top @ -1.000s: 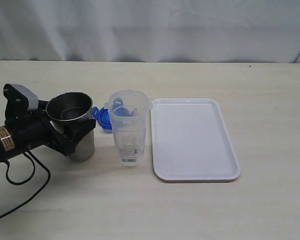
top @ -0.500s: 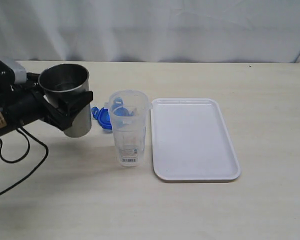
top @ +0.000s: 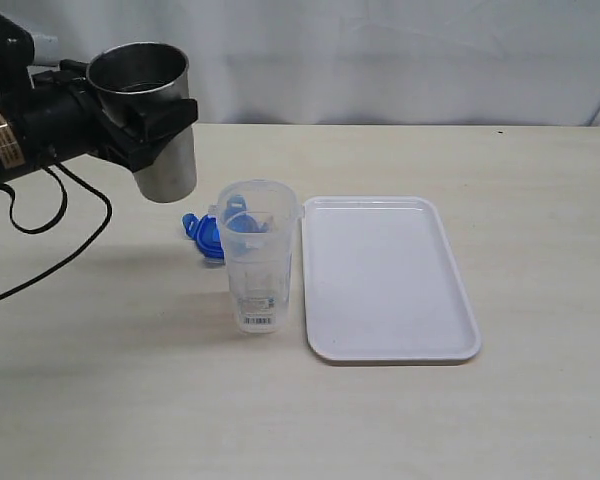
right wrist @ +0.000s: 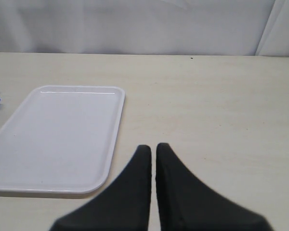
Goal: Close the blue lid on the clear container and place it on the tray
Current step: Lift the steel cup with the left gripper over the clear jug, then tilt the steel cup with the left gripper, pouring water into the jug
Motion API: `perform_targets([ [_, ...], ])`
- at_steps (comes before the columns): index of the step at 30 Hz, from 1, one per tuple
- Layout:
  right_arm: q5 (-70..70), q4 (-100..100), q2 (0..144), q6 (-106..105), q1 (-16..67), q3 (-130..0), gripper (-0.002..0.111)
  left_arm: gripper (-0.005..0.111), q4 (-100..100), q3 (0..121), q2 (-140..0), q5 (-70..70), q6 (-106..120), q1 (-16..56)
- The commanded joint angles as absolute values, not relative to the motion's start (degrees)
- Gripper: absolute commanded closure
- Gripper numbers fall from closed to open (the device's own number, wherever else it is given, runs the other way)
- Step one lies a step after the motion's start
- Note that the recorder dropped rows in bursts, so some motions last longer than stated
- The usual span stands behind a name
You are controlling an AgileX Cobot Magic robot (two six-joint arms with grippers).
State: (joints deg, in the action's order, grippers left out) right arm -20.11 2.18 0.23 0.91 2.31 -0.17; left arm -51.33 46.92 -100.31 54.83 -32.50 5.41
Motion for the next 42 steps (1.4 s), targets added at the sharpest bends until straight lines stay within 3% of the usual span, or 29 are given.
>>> perform_targets([
  [1, -19.8, 2.2, 0.0, 0.9, 2.1, 0.0, 0.104, 0.107, -51.1, 49.0, -99.2, 57.6, -33.6, 9.0],
  [7, -19.8, 2.2, 0.0, 0.9, 2.1, 0.0, 0.104, 0.107, -51.4, 50.8, -99.2, 52.8, -26.8, 12.1],
  [42, -19.8, 2.2, 0.0, 0.9, 2.1, 0.0, 0.104, 0.107, -57.6, 50.8, -99.2, 49.3, -13.8, 12.1],
])
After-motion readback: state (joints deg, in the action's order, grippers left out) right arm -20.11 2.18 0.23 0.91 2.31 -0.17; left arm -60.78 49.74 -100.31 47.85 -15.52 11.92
